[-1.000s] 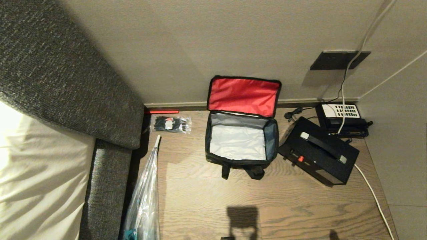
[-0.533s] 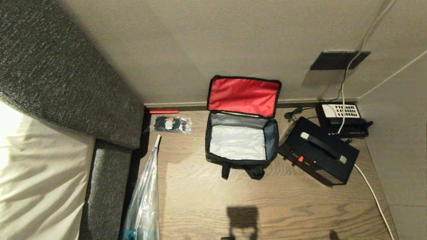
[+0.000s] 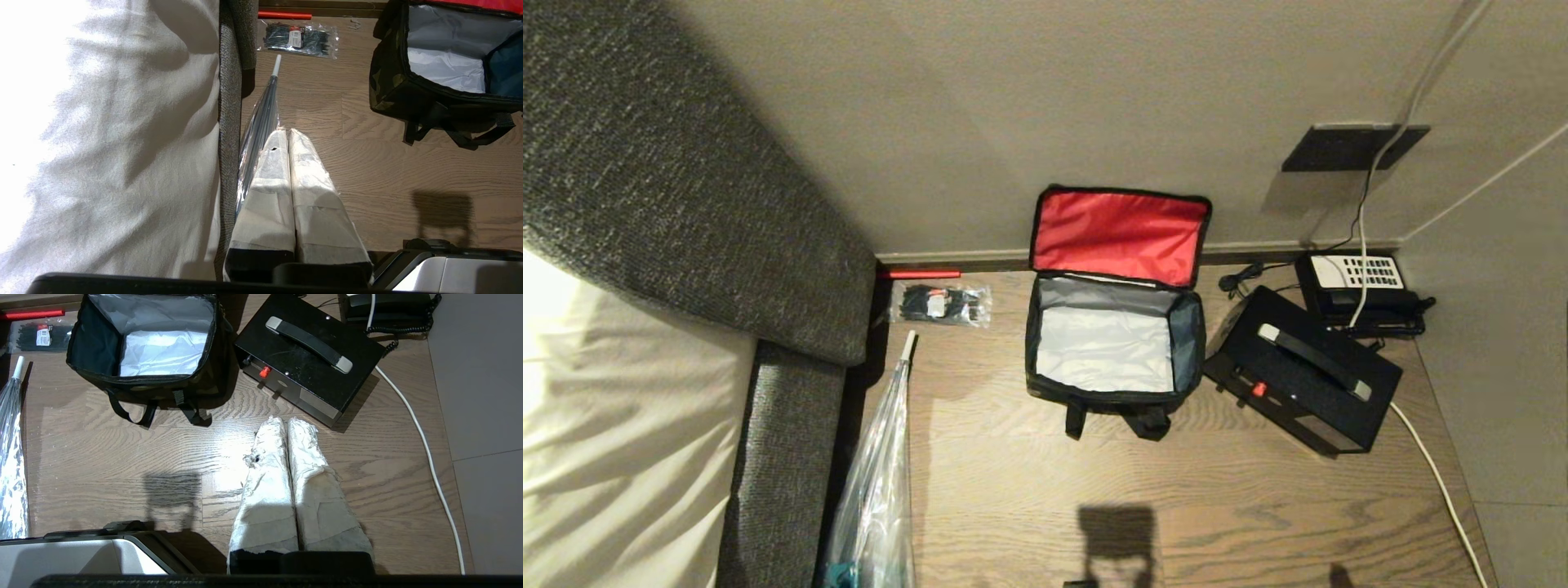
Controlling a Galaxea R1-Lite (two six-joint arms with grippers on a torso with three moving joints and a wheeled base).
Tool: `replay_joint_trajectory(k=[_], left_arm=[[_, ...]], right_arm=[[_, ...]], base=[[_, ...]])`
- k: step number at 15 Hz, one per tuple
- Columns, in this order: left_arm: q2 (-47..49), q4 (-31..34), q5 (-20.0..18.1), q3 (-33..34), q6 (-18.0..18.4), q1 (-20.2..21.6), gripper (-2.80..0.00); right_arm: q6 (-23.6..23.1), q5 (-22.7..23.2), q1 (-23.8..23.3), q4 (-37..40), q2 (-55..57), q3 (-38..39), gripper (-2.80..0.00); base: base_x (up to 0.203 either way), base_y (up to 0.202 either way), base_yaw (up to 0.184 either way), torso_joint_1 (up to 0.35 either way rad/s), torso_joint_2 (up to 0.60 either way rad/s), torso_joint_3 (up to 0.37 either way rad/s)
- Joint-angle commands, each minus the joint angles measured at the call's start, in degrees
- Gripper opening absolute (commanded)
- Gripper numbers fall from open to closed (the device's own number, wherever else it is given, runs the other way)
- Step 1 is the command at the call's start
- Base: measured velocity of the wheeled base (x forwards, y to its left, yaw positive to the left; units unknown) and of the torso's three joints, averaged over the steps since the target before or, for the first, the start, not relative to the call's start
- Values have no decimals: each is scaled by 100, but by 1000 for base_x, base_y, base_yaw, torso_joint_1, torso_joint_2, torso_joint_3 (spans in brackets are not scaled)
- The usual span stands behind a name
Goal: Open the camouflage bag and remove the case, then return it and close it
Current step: Grip the handle again
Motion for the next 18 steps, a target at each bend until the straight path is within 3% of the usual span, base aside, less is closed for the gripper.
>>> replay_joint_trajectory(k=[1,16,18], left_arm=[[-11,2,4,-1,5,2,-280],[-11,2,4,1,1,2,-280],[-11,2,4,4,-2,2,-280]], right_arm=[[3,-5,4,1,13,0,-280],[-10,-5,-1,10,13,0,-280],[-23,-16,0,392,13,-383,-280]], base=[[0,0,0,0,0,0],[0,0,0,0,0,0],[0,0,0,0,0,0]])
